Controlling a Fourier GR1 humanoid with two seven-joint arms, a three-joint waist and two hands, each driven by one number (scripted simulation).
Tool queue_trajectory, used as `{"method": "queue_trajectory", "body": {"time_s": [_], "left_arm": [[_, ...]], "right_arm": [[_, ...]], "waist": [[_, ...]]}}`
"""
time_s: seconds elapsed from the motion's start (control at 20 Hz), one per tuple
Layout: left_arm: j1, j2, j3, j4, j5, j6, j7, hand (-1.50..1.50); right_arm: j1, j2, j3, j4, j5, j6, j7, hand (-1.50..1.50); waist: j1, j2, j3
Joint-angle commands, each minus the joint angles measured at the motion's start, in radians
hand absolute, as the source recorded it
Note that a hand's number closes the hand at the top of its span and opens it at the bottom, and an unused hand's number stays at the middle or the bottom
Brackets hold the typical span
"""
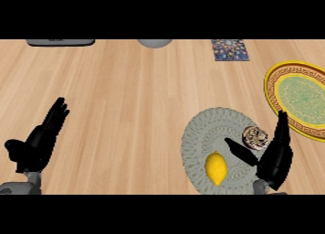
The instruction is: Pick the cupcake from the placemat and place it in the plate
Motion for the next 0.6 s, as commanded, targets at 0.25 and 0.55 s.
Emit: {"method": "queue_trajectory", "body": {"time_s": [0.25,0.55], "left_arm": [[-0.001,-0.013,0.008,0.046,-0.009,-0.021,-0.052,0.00],[0.028,-0.015,0.013,-0.030,-0.020,-0.016,-0.006,0.00]], "right_arm": [[-0.009,-0.029,0.047,-0.223,0.243,0.490,0.537,-1.50],[0.058,-0.070,0.018,-0.375,0.188,0.703,0.669,-1.50]], "waist": [[0.008,0.001,0.000],[0.013,0.001,0.005]]}}
